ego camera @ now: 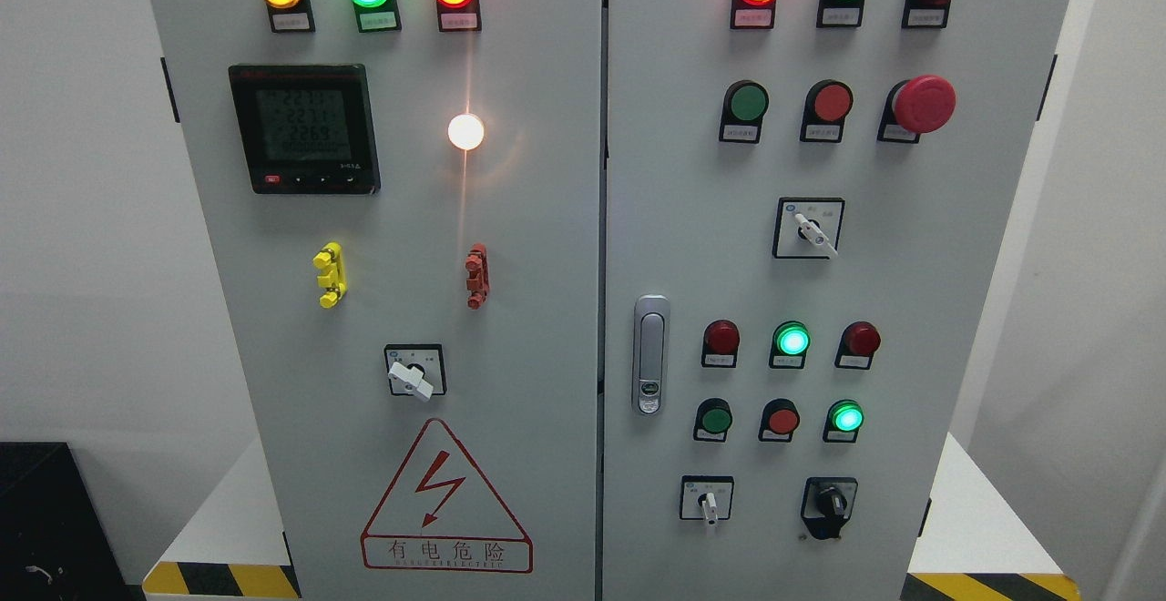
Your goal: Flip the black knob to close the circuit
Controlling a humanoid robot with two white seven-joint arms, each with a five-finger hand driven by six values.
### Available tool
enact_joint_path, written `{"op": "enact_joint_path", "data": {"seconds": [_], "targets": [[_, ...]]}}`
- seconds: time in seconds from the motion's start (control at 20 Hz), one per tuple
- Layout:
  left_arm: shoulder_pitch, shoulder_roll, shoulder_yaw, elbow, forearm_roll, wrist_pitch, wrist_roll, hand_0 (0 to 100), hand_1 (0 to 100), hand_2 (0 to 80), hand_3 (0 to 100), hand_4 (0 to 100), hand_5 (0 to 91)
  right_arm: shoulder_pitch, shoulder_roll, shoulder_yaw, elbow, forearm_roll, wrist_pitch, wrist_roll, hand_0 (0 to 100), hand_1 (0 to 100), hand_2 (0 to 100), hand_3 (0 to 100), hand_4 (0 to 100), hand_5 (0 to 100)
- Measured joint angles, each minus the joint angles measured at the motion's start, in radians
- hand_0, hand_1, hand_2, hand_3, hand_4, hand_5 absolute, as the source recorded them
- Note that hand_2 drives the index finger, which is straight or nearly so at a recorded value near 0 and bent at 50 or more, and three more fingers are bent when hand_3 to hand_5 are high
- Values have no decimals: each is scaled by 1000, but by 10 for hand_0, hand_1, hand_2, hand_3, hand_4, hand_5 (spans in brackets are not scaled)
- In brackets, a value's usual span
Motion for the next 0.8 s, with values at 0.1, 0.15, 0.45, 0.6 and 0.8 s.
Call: {"op": "enact_joint_path", "data": {"seconds": [0.1,0.15,0.45,0.6,0.8], "targets": [[0,0,0,0,0,0,0,120,556,0,0,0,0,-1,0,0,0,0,0,1,0,105,0,0,0,0],[0,0,0,0,0,0,0,120,556,0,0,0,0,-1,0,0,1,1,0,1,0,105,0,0,0,0],[0,0,0,0,0,0,0,120,556,0,0,0,0,-2,0,0,3,1,0,7,0,106,0,0,0,0],[0,0,0,0,0,0,0,120,556,0,0,0,0,-3,0,0,1,0,-1,10,0,106,0,0,0,0],[0,0,0,0,0,0,0,120,556,0,0,0,0,-3,0,1,-14,-2,-2,11,0,98,0,0,0,0]]}}
